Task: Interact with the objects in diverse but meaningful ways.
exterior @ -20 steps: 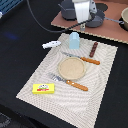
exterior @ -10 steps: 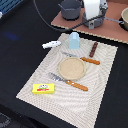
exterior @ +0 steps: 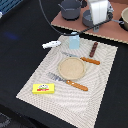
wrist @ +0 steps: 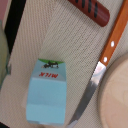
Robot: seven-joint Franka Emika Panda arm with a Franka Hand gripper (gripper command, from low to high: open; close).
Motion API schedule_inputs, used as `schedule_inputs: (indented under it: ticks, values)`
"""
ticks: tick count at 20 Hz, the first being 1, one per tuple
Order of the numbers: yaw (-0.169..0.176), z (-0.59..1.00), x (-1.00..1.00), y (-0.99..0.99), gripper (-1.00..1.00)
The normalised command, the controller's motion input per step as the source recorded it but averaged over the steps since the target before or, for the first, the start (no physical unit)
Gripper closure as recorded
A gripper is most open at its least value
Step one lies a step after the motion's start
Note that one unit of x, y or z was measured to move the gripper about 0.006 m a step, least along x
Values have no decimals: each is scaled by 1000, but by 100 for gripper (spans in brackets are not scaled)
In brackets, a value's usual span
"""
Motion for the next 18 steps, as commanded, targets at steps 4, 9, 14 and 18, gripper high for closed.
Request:
schedule_inputs:
  ticks: [4, 9, 14, 18]
  values:
    - [107, -1, 653, -162, -100]
    - [62, -5, 791, -146, -100]
    - [1, 0, 896, 0, -100]
    - [0, -50, 824, 20, -100]
